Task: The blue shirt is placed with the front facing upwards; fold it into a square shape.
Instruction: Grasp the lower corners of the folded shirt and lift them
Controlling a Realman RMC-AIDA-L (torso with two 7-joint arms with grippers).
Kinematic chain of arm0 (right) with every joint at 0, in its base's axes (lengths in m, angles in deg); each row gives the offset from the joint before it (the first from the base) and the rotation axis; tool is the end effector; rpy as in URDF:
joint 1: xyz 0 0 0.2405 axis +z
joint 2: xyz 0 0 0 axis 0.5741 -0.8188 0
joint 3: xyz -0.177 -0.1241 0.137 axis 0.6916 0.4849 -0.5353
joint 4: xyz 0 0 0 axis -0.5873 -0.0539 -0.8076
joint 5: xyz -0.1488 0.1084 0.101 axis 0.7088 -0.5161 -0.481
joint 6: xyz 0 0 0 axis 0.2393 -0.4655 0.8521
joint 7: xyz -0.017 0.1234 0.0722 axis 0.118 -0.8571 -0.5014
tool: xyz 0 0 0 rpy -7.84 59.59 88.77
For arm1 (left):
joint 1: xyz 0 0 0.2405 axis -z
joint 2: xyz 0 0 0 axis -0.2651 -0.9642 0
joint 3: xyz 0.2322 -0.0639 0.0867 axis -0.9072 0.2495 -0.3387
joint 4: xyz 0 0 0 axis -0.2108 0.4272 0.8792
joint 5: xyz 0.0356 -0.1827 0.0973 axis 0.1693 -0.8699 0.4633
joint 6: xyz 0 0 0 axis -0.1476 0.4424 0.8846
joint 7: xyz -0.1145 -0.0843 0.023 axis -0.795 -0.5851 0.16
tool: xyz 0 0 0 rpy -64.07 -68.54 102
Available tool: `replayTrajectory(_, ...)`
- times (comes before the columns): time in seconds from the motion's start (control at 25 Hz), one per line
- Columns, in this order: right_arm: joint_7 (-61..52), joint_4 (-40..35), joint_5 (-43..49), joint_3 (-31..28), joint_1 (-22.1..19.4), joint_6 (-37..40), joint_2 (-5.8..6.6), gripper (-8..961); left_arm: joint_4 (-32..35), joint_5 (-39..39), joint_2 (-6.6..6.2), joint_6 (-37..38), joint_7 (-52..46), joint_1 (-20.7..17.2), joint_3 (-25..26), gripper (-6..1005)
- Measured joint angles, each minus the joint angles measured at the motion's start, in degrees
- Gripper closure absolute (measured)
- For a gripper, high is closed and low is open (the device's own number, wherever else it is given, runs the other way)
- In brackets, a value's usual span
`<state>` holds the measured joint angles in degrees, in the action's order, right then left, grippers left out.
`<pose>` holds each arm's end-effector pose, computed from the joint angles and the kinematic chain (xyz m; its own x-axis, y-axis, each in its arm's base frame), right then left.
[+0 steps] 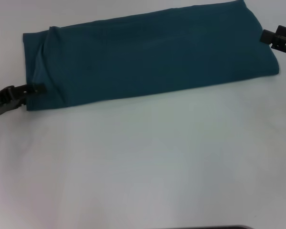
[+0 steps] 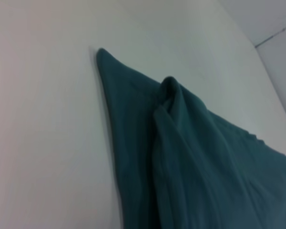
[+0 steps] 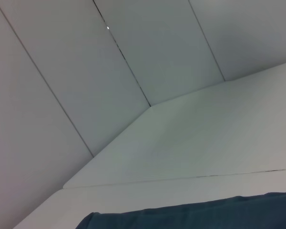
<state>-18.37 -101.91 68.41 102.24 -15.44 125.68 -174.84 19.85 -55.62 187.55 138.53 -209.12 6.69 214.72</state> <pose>0.3284 0.3072 0.0691 0.4624 -0.4659 -0.7544 -0.8247 -0.5385 -0.1729 -0.3540 0.3094 0.0249 0.0500 0.8163 0.5754 0.9961 -0.0827 0.0309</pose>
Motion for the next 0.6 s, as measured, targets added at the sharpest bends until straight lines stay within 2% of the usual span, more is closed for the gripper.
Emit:
replayTrajectory(0.28, 0.0, 0.1, -0.1, 0.0, -0.4, 0.0, 0.04, 22, 2.3, 1.4, 0.06, -0.7, 0.3, 2.2, 0.0, 351)
replayTrajectory(0.6, -0.4, 0.1, -0.4, 0.0, -0.4, 0.8, 0.06, 22, 2.0, 1.8, 0.95, -1.2, -1.3, 4.1, -1.0, 365)
